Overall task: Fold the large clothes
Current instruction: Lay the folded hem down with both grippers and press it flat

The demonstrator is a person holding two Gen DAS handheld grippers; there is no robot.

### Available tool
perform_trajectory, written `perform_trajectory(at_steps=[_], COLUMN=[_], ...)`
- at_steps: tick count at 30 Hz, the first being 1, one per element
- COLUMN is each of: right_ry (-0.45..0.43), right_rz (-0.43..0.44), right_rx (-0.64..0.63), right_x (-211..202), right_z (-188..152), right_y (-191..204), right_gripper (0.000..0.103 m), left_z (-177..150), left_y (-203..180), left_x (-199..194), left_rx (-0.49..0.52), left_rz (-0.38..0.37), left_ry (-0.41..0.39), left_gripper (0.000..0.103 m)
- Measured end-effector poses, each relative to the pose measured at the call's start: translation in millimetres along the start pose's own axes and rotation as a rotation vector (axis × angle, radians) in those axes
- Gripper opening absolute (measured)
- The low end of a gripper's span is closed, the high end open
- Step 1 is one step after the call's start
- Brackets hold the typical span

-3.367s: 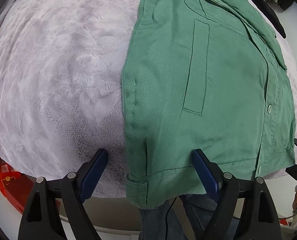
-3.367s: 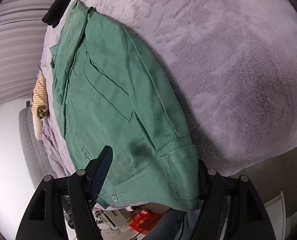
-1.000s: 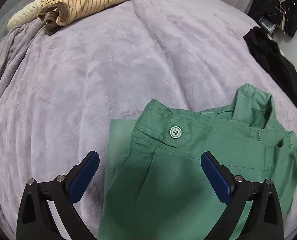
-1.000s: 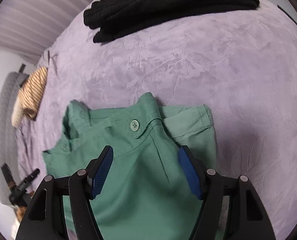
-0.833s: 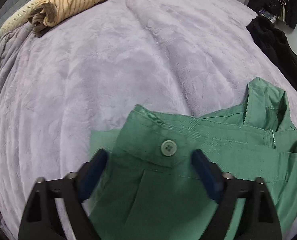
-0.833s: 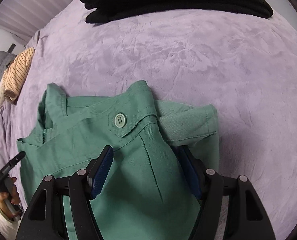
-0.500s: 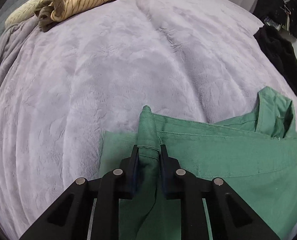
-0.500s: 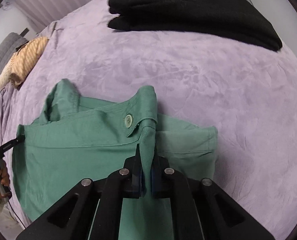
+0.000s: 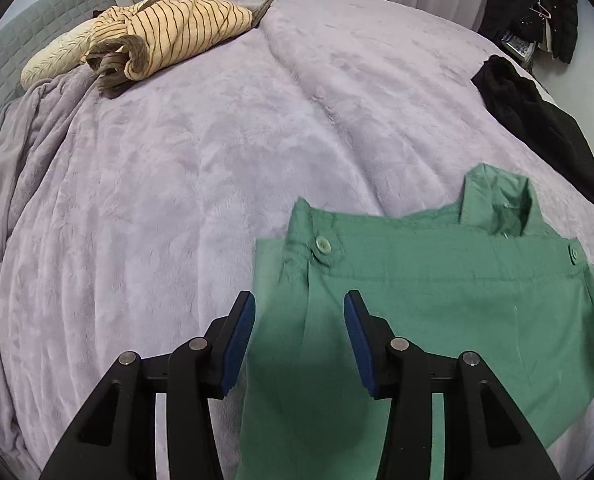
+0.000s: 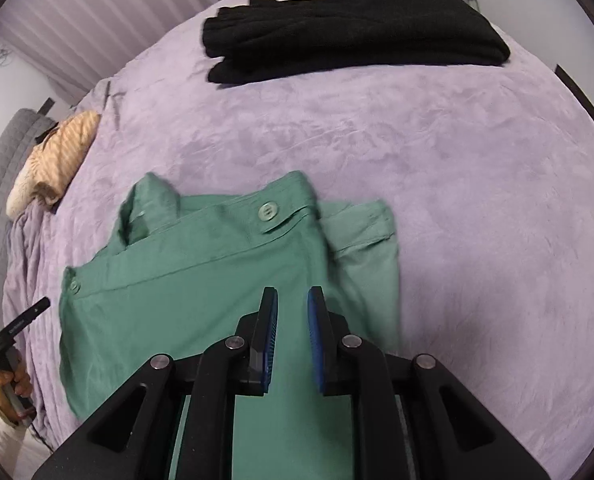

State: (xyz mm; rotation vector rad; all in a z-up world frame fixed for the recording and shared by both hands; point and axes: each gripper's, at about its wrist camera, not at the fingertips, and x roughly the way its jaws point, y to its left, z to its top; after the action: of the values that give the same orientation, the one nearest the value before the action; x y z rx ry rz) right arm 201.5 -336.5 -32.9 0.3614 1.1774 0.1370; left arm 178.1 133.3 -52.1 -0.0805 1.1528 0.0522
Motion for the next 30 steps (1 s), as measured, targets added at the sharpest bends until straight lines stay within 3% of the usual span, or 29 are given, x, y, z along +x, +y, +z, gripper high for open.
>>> perform_trajectory(at_steps=[5,8,11,14,15,17,19,20,21,22,23,25,26,27,30], right_ry=[0.114,0.170,0.183,0.095,0.046,-0.001,-0.007,0.006,0.030,0.066,0.105,0.100,0.087,0.095,0.130], right_rz=[0.006,-0.085,-0.090,-0.058,-0.070,-0.080,-0.079,-0.088,-0.106,-0.105,-0.094,-0.129,-0.143,-0.151,-0.121], right_rx=[-0.075,-0.064,0.029,0.071,0.054,0.044,0.027,0.015,-0.001,-0.014,-0.021,-0.035,-0.036,-0.022,0.043], right_x=[28,49,44,11,1,-4,7,16,26,39,49,49,47,49,54], right_z=[-48,-78,-91,-83,-75,-59,-38,-30,-24,-18,-14,-16,-19,-21,-28], right_y=[30,9,-22,-32,-32,-32,-30,-27,-26,-24,-19,-17,-20,-27,-54], right_gripper=[0.017,0.011,0.007,0.018,0.037,0.062,0.062,0.061,0.051,0.035,0.003,0.002,0.001,0.002,0.000], left_z=[-63,-97,-104,-99,-97,-92,-90,-89,-88,-87,-87,-87,-89,-89,-93], left_y=[-12,-9,-7,-7,-7,-5,-4,-4,-4,-5,-2,-2,0,4,14], left_x=[26,40,34,24,20,16,15,14,13,11,9,8,14,23,41], left_rx=[-0.013,0.005,0.022,0.014,0.007,-0.009,-0.033,-0.040,-0.042,-0.039,-0.036,-0.031,-0.025,-0.017,-0.032], left_rz=[0.017,0.025,0.021,0.029,0.034,0.048,0.054,0.054,0.058,0.068,0.073,0.077,0.084,0.102,0.120], left_ry=[0.122,0.121,0.111,0.122,0.115,0.107,0.111,0.111,0.109,0.103,0.096,0.084,0.096,0.120,0.158], left_gripper=[0.048,0.049,0.049,0.049,0.049,0.049,0.049,0.049,0.049,0.049,0.049,0.049,0.052,0.063,0.064])
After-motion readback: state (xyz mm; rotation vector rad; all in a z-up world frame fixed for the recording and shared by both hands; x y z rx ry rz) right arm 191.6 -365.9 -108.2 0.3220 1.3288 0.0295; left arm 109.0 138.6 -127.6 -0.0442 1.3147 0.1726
